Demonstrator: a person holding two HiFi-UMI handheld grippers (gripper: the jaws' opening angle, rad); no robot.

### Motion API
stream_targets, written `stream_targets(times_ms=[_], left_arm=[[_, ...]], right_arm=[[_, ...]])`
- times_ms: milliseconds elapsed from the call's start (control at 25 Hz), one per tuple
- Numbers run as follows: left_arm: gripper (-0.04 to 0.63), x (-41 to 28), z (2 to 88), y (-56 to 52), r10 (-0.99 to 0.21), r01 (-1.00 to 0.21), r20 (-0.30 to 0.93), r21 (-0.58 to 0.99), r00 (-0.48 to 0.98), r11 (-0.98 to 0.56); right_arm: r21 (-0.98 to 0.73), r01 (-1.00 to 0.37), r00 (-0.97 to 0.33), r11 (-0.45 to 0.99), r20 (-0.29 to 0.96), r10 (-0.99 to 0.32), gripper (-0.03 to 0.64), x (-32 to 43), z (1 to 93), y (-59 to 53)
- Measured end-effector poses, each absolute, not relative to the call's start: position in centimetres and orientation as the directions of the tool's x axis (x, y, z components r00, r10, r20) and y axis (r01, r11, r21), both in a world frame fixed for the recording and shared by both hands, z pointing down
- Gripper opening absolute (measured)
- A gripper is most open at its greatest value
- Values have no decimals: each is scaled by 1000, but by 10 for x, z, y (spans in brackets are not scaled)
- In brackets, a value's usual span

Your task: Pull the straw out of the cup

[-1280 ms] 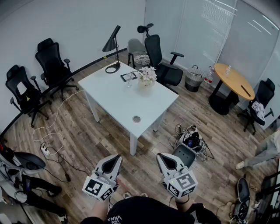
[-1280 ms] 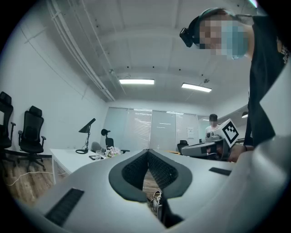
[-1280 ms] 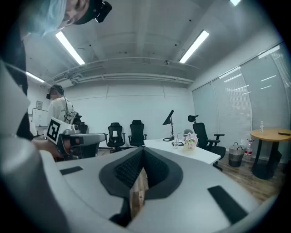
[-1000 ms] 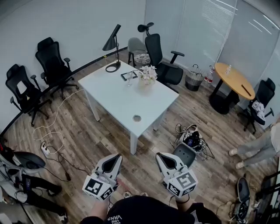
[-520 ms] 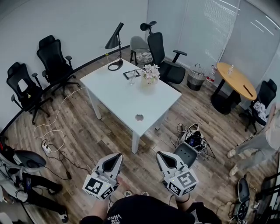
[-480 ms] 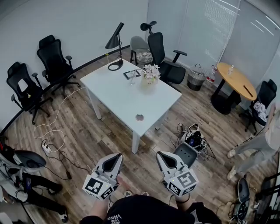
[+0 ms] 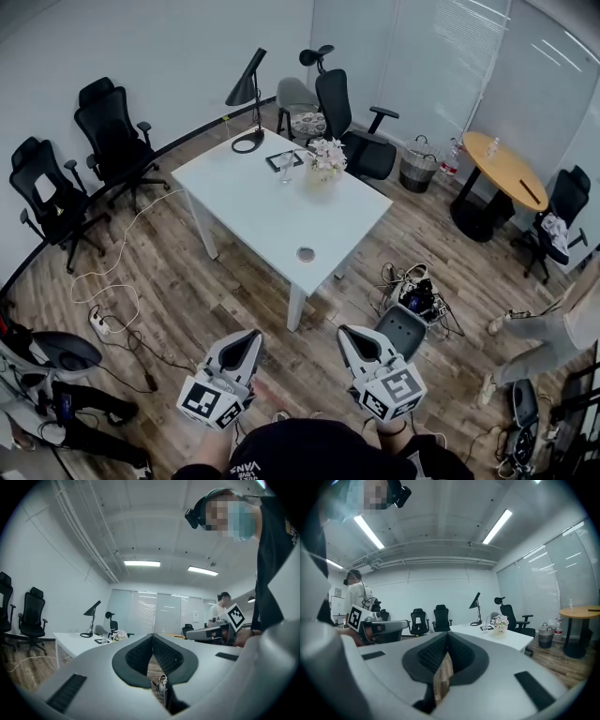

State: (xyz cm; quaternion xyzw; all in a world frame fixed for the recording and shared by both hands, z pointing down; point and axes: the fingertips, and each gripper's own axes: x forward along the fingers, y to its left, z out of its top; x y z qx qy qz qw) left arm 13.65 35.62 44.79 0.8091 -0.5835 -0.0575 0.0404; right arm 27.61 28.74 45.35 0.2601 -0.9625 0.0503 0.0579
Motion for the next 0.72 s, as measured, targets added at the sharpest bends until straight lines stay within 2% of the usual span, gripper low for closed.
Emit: stream_targets(times_ms=[400,720], left_arm=[[11,115,456,340,-940,-929,-36,148,338,-340],[11,97,457,286,-953,-941,-32,156,300,-302]], right_arm=[[-73,-527,-846,847,138,-515,17,253,455,277],[-92,-511,-857,855,138,-497,17,238,458,217]])
